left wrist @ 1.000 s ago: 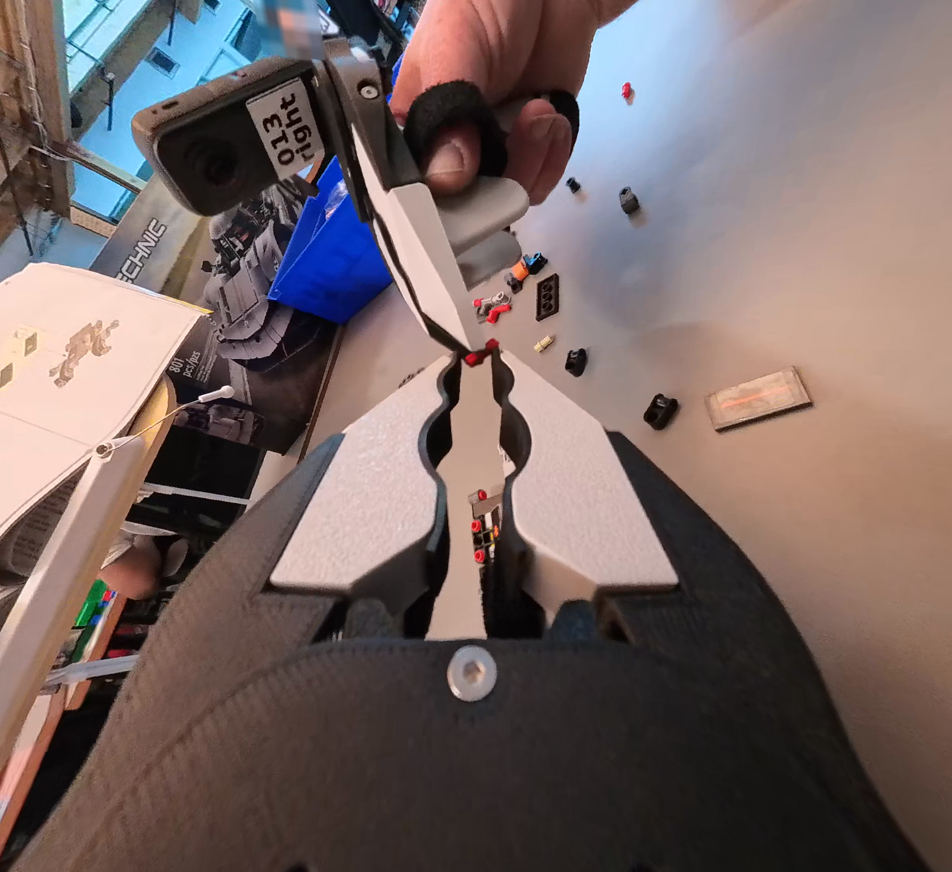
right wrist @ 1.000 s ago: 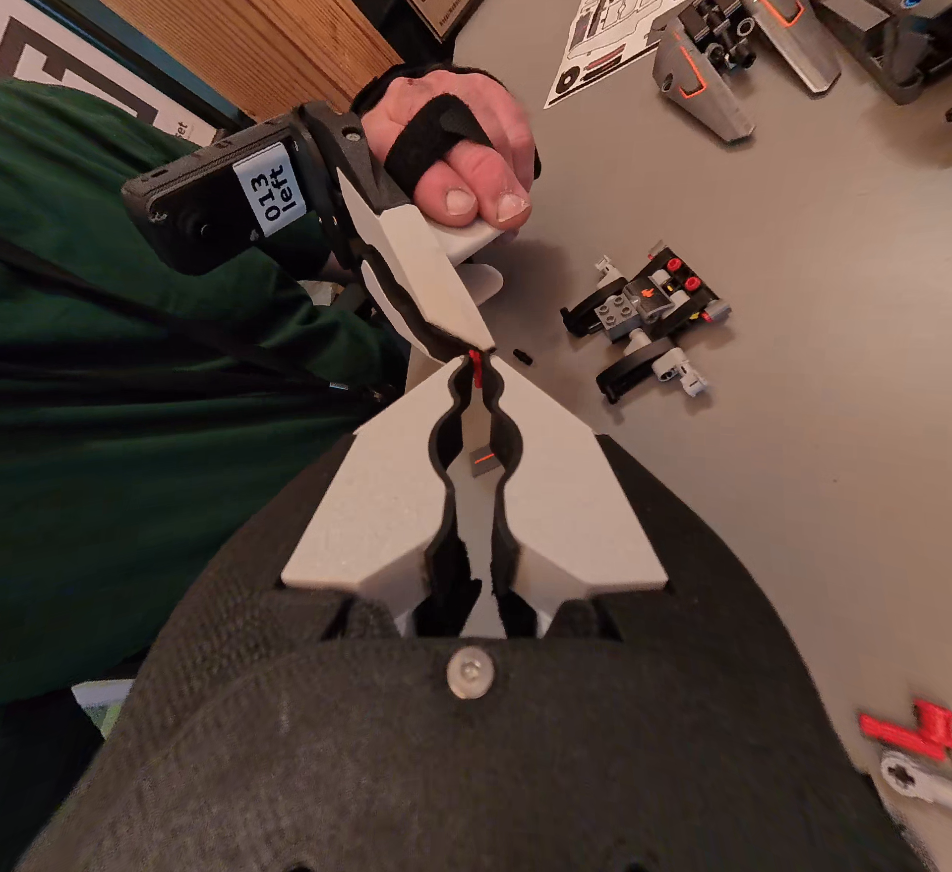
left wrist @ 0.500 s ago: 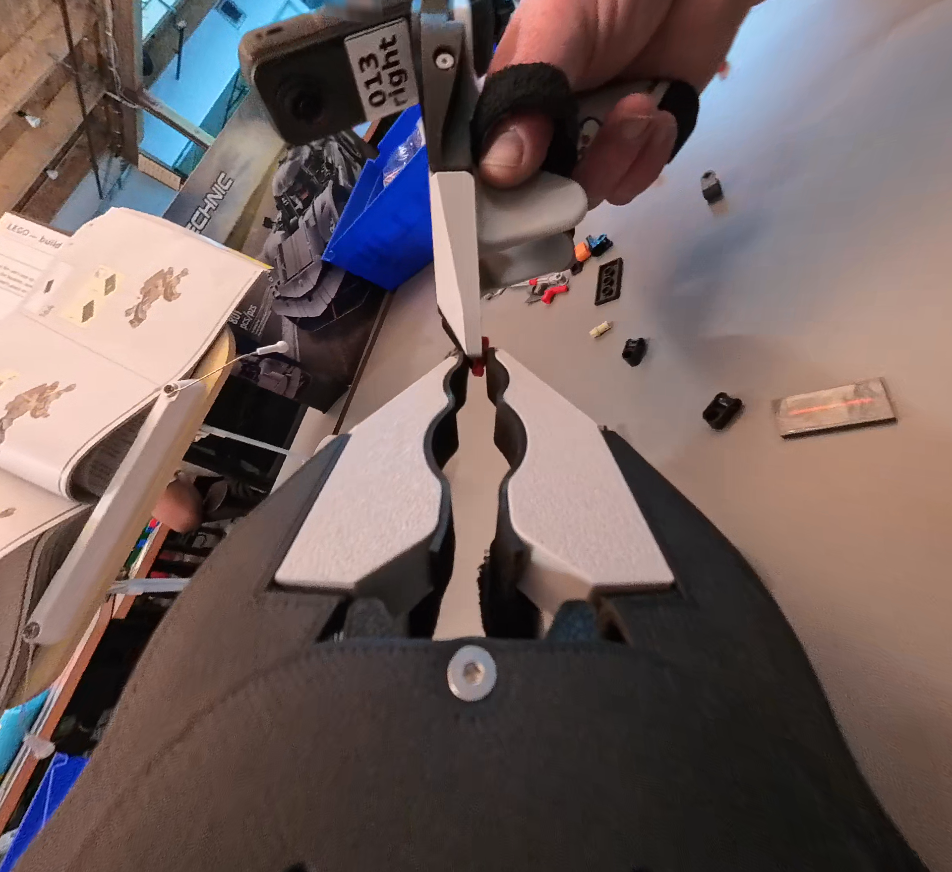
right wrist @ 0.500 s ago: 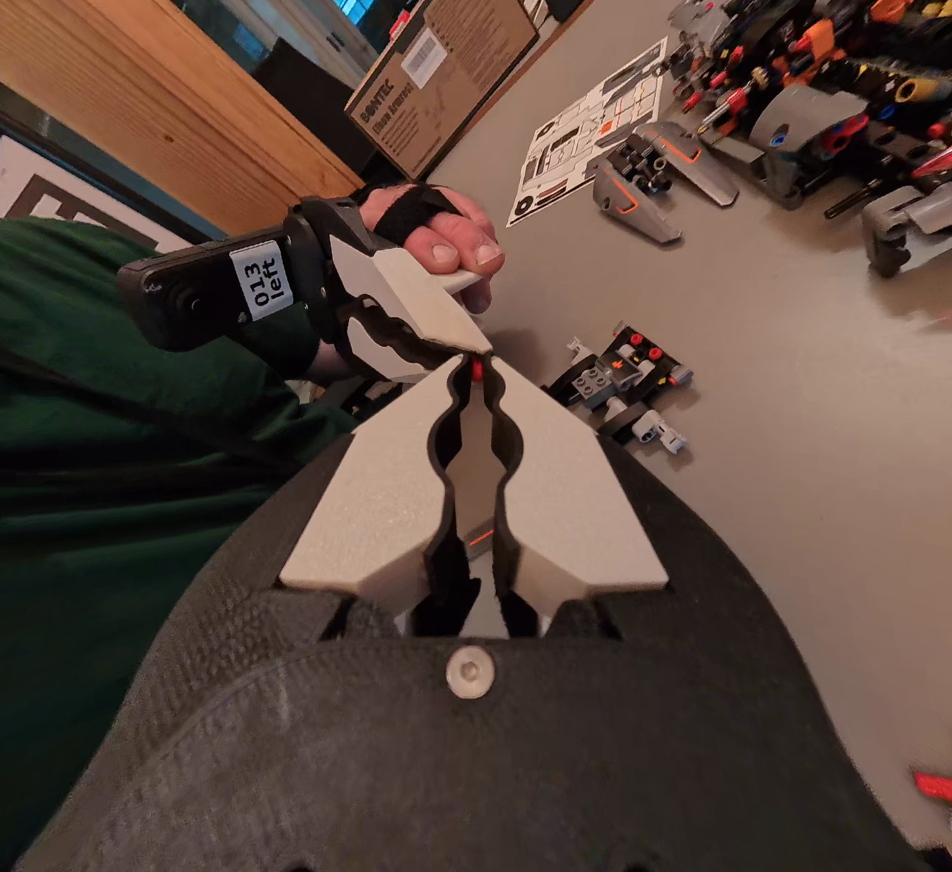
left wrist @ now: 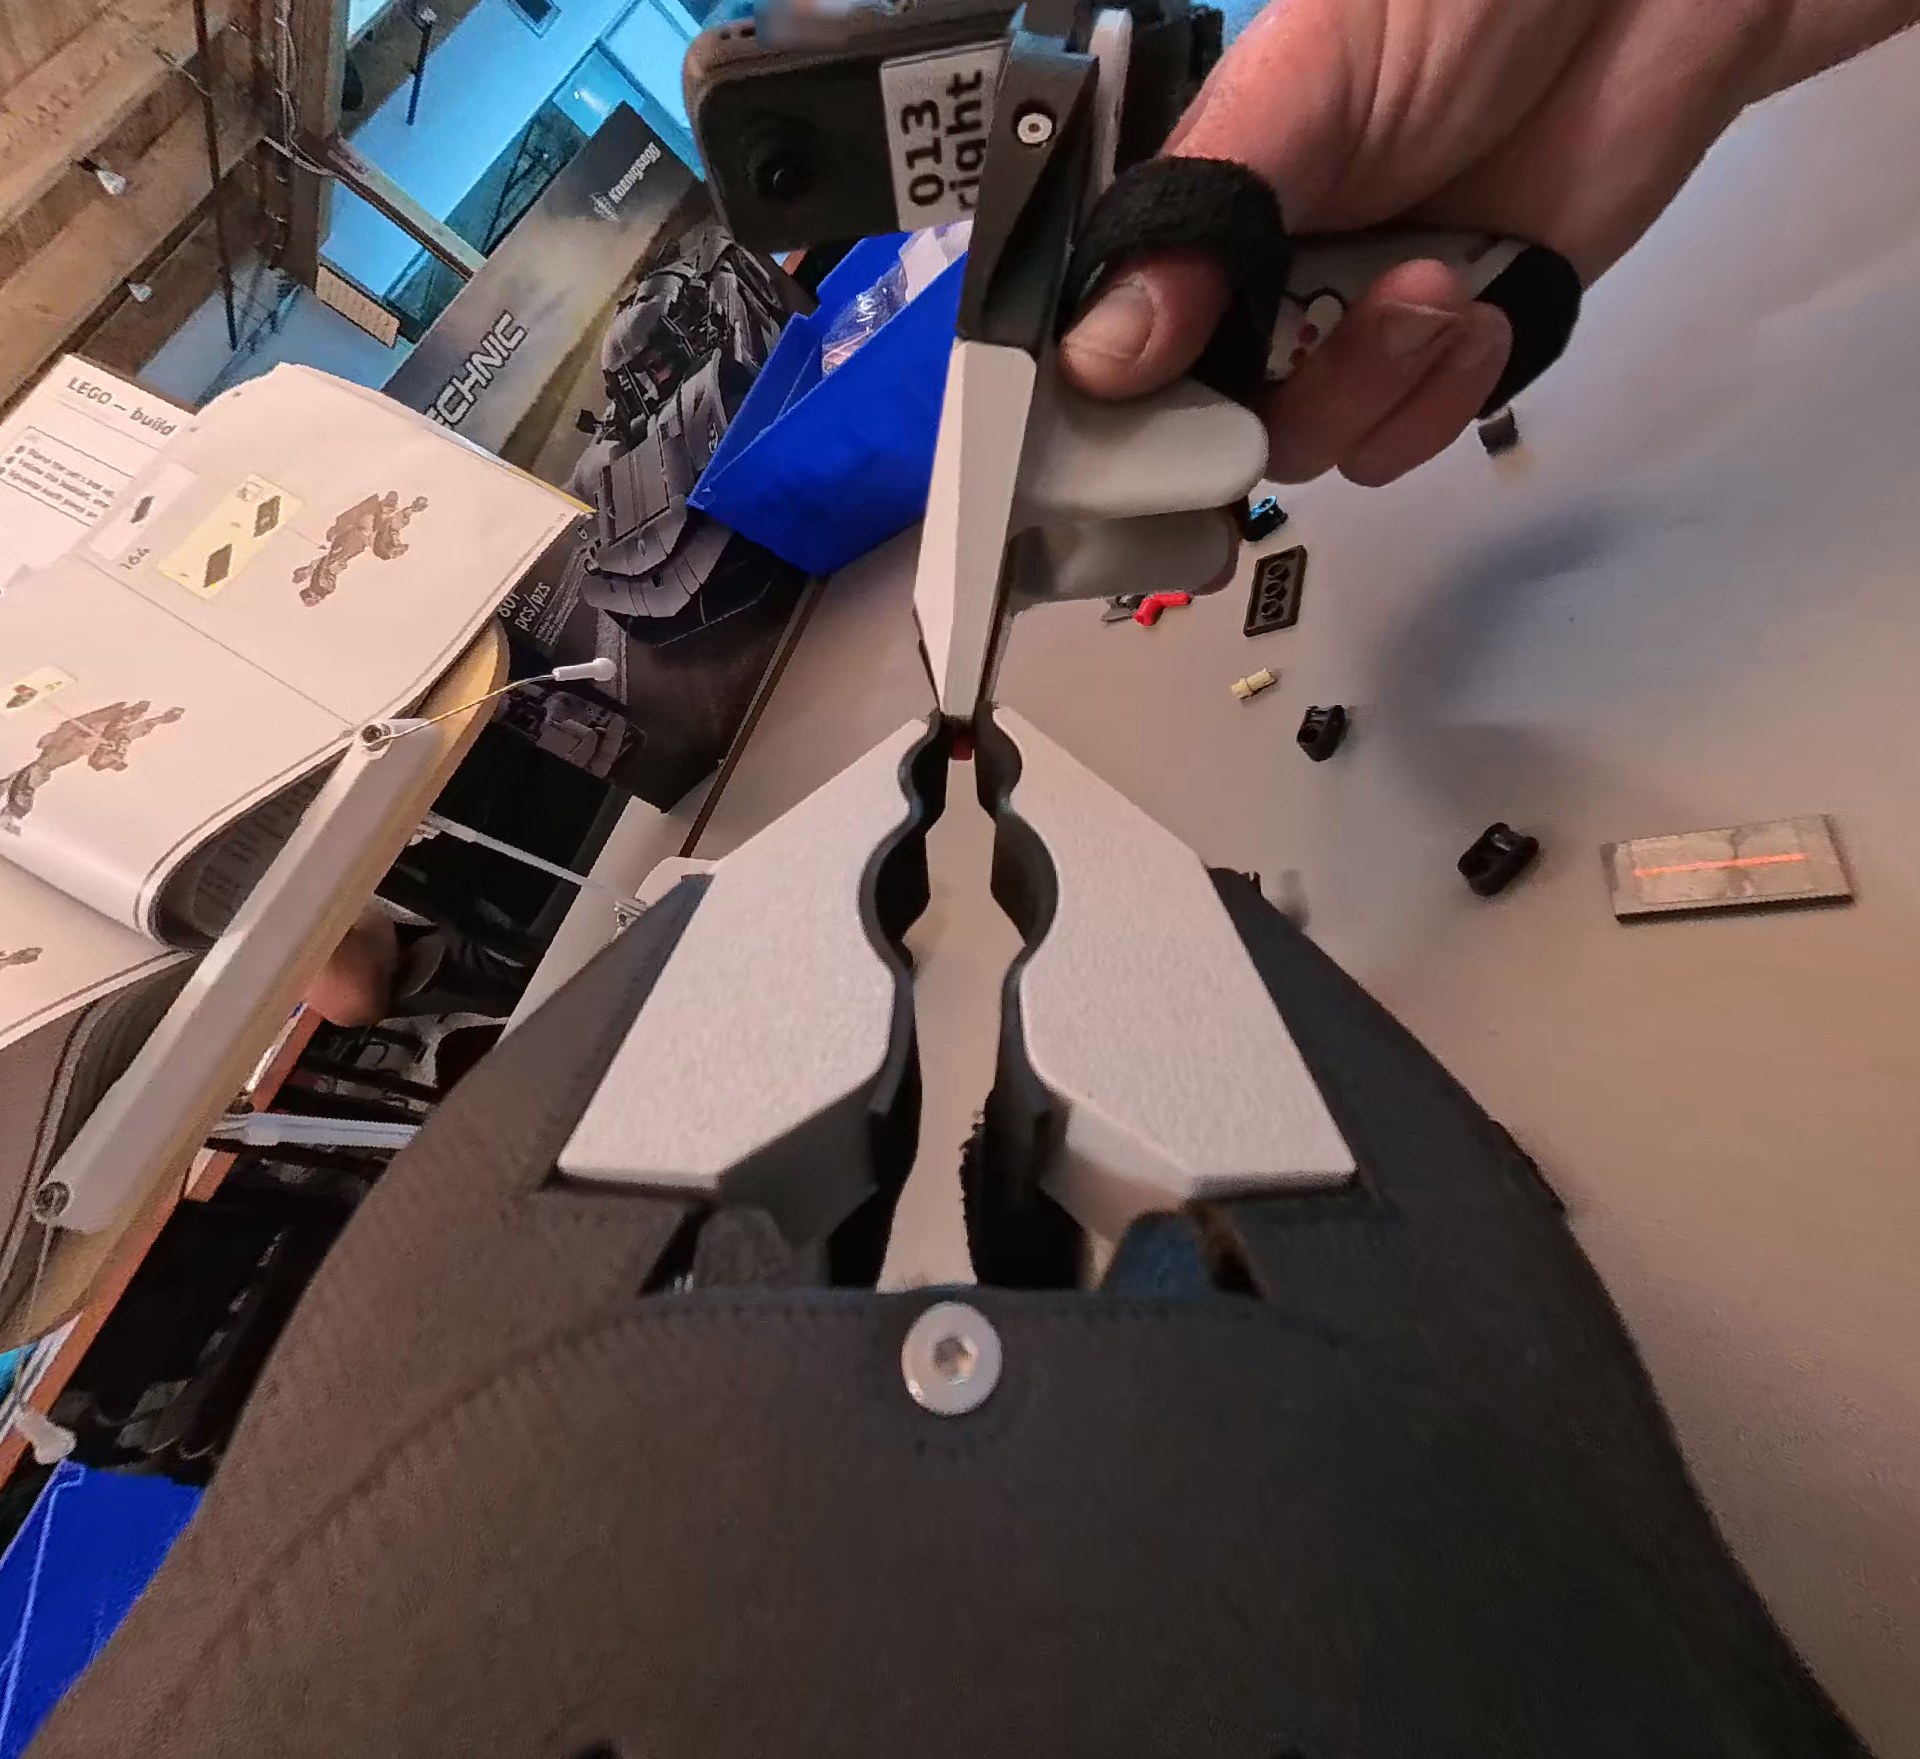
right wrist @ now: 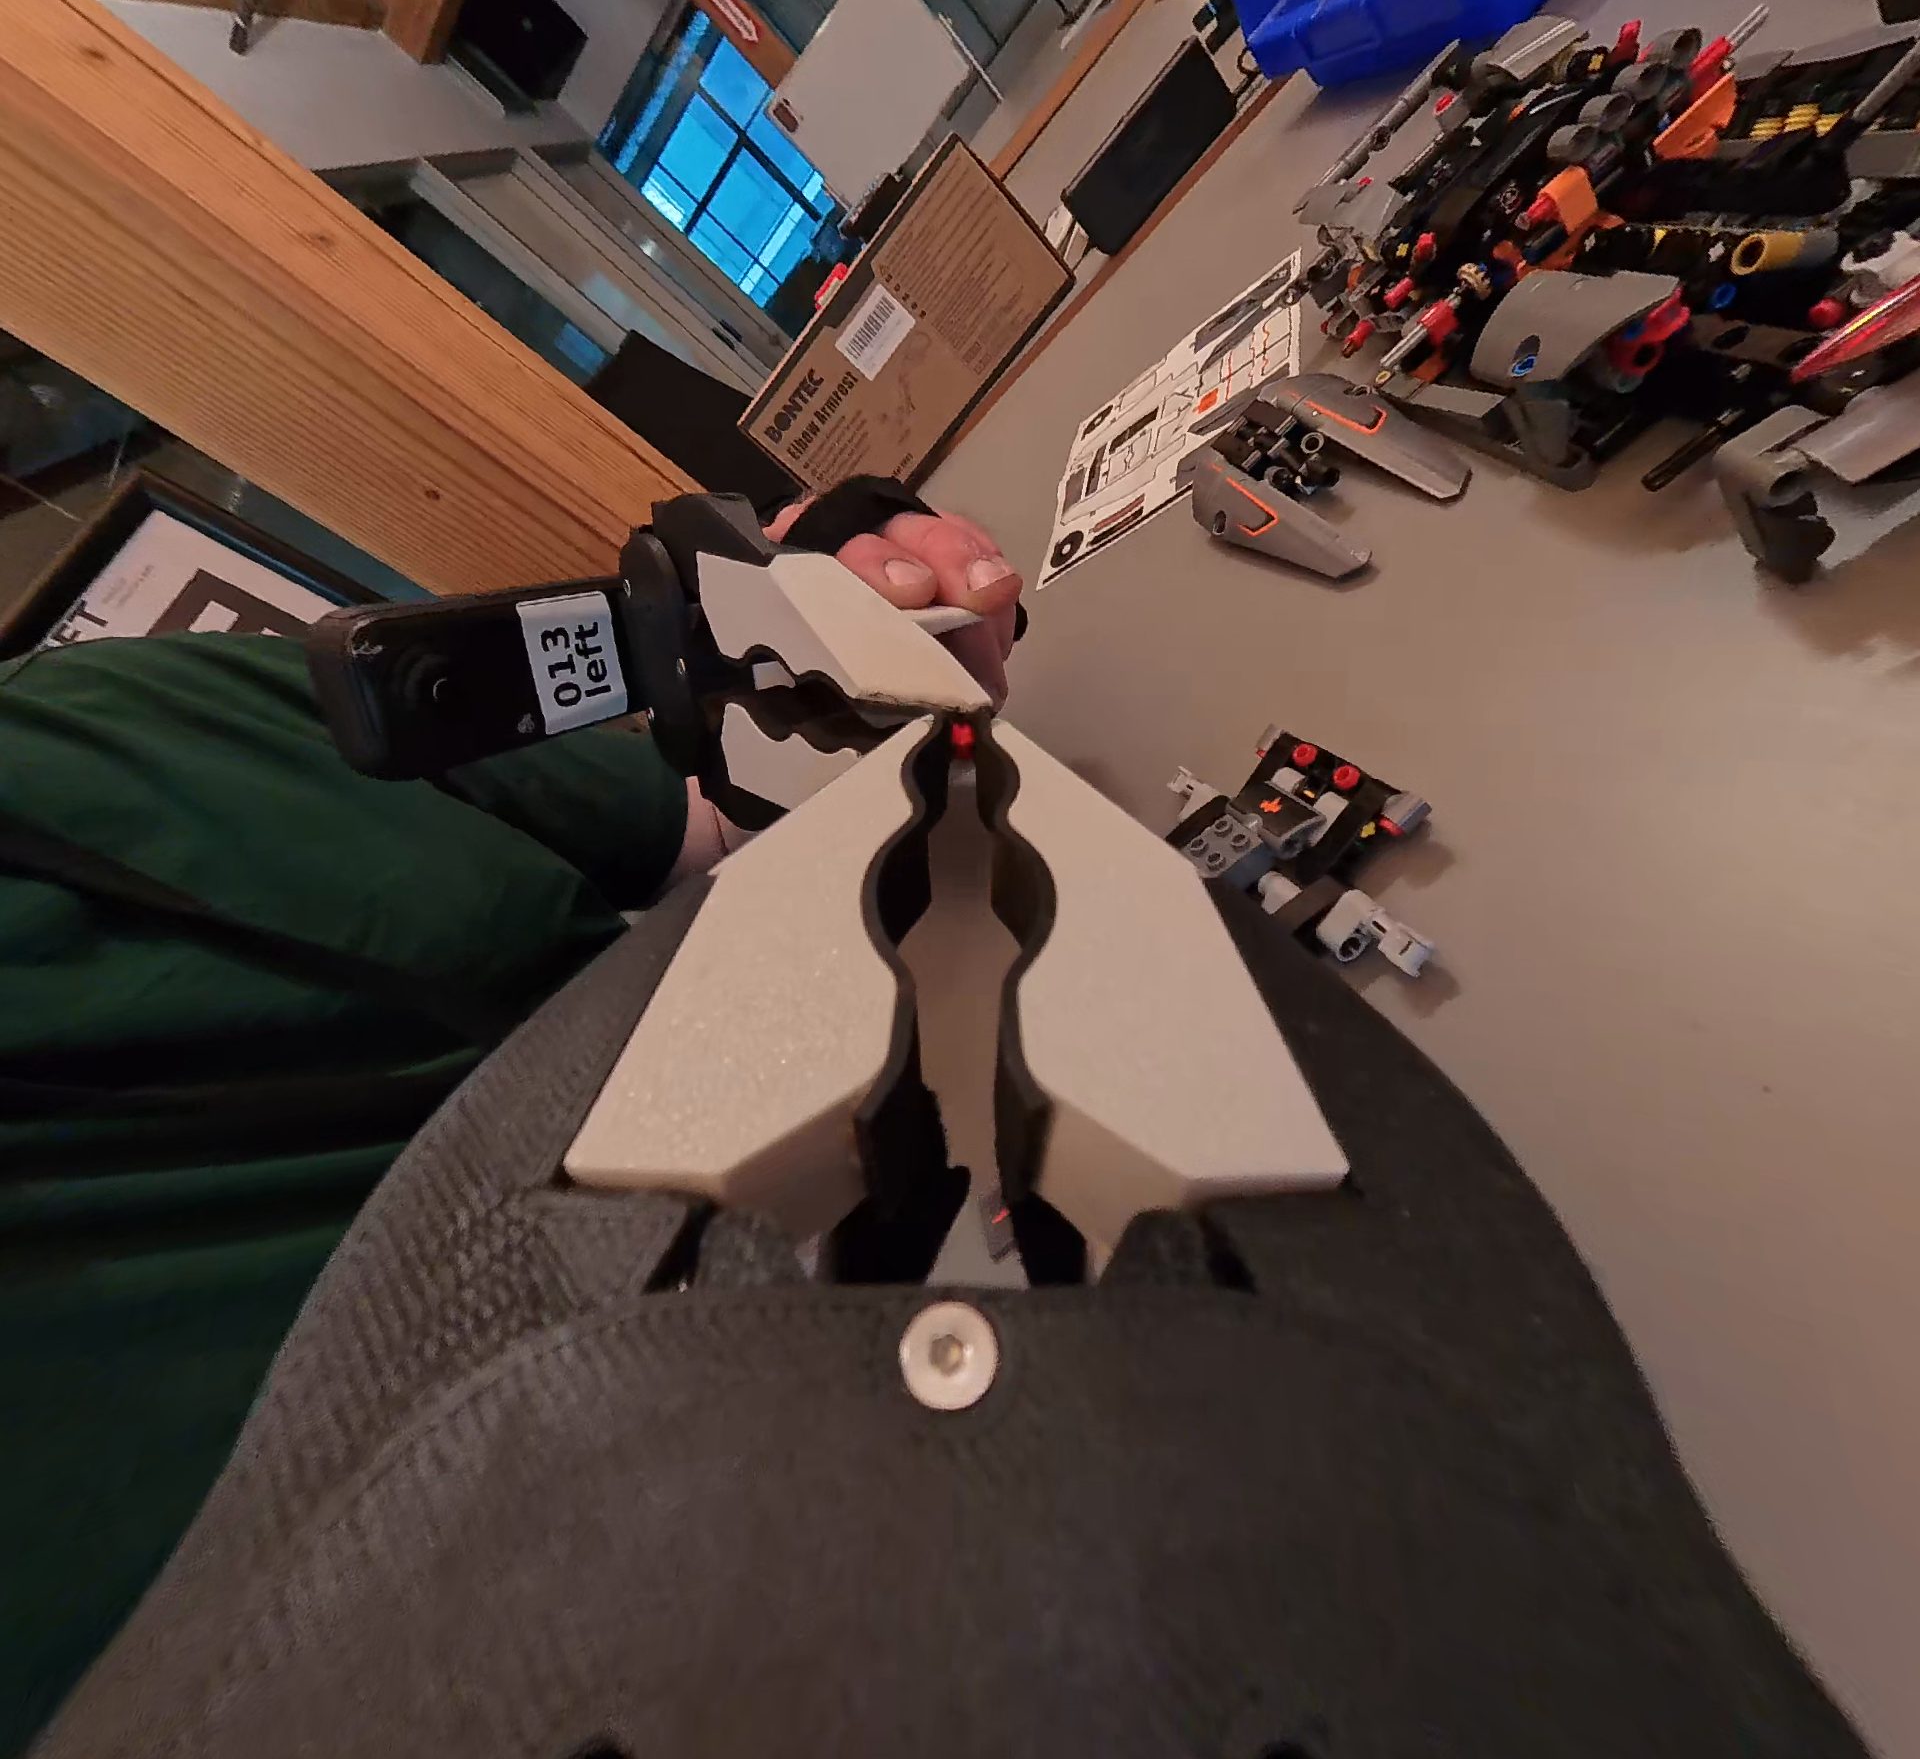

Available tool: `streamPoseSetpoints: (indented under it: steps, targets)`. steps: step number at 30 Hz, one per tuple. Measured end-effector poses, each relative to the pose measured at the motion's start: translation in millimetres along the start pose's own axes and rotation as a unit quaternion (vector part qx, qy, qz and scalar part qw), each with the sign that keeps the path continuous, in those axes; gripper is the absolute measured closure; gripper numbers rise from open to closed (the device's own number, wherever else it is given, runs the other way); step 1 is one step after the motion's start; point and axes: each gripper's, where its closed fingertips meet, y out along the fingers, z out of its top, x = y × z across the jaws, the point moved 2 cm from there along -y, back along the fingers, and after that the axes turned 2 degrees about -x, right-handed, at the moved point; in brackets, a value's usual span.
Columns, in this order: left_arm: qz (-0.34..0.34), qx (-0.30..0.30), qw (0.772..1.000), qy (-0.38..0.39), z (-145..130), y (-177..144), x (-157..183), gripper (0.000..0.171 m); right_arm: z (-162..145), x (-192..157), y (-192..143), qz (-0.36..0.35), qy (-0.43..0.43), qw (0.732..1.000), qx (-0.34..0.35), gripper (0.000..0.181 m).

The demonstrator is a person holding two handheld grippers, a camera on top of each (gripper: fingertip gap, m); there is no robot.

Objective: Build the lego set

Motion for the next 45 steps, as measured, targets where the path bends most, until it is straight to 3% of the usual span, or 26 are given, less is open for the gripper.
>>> streamPoseSetpoints:
  steps: [21, 28, 38, 45]
  targets:
    - [-0.001, 0.014, 1.000, -0.018, 1.9, -2.1, -3.7, 0.170, 1.7, -2.5, 0.1, 0.042, 0.031, 0.998, 0.042, 0.178]
    - [-0.006, 0.013, 1.000, -0.008, 2.4, -0.1, -0.1, 0.169, -0.7, -1.6, -2.2, 0.009, 0.013, 1.000, 0.008, 0.179]
    - [0.016, -0.006, 0.998, 0.067, 1.7, 0.4, 5.4, 0.169, -5.1, 1.7, -2.6, 0.015, 0.060, 0.998, -0.022, 0.179]
    - [0.015, -0.012, 0.999, 0.042, -0.4, 2.3, 2.9, 0.170, -2.1, 4.9, -3.7, -0.036, 0.008, 0.999, 0.001, 0.172]
